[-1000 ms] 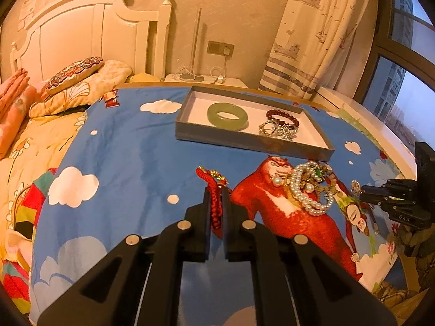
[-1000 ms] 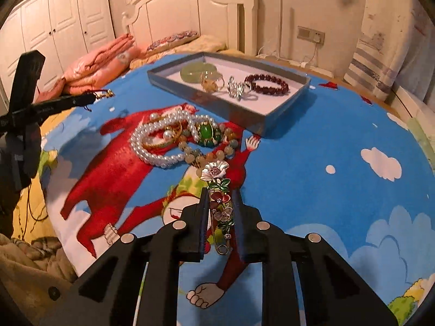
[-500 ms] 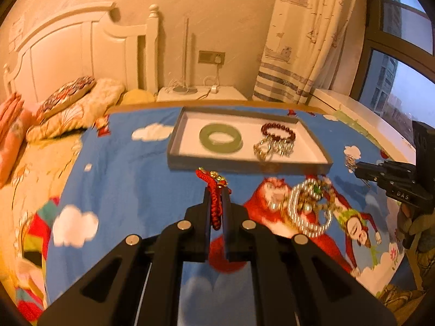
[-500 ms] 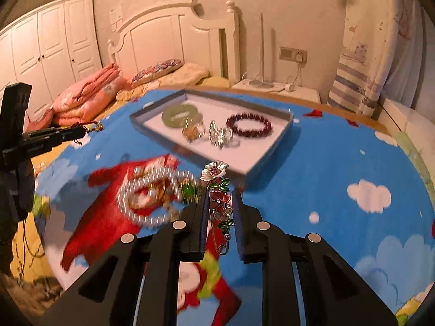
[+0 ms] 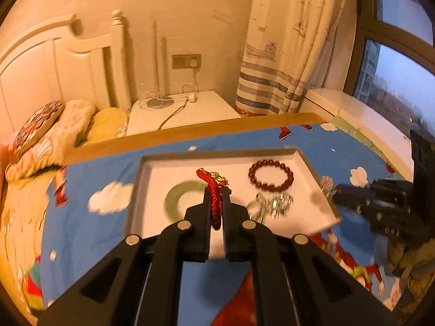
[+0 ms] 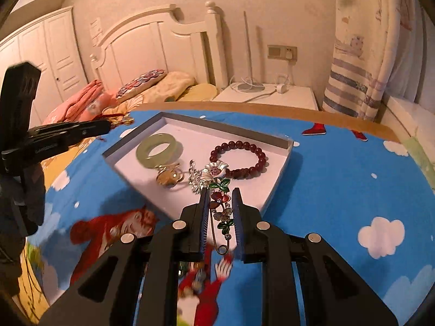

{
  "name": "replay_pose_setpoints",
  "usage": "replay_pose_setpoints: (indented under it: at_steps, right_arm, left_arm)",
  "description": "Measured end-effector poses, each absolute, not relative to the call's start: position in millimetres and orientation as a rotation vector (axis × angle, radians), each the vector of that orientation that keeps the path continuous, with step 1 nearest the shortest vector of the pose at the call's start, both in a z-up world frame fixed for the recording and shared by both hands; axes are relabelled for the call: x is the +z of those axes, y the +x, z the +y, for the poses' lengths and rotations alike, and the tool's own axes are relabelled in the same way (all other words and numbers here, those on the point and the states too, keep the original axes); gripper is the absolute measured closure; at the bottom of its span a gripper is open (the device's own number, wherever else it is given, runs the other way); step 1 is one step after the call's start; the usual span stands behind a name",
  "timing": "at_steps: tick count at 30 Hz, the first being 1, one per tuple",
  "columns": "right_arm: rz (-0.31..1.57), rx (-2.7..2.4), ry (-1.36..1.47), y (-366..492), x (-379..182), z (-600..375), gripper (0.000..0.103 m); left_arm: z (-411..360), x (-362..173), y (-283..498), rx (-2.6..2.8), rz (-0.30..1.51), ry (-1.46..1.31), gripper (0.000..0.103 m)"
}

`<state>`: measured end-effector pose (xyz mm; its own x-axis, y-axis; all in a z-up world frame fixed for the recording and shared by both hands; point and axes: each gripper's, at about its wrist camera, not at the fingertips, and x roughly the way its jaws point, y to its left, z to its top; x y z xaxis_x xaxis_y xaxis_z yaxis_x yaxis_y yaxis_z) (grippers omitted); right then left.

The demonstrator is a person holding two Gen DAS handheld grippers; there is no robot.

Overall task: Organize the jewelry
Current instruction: 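Carry both items over the tray and open both grippers to drop them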

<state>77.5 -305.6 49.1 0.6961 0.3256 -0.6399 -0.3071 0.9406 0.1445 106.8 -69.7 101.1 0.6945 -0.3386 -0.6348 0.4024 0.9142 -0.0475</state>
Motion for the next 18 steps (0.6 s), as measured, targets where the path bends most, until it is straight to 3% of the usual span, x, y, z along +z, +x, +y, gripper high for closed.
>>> replay_pose_setpoints:
  at_steps: [15, 18]
  right_arm:
    - [0.787, 0.327, 0.056, 110.0, 28.7, -297.3, 0.083]
    - [0.792, 0.323, 0.058, 113.0, 24.7, -298.0, 0.082]
  left_arm:
    - [-123.2, 66.6, 190.2, -0.392, 0.811, 0.163, 0.096]
    - [-126.1, 58.5, 192.8, -0.385, 0.832, 0.170, 0.088]
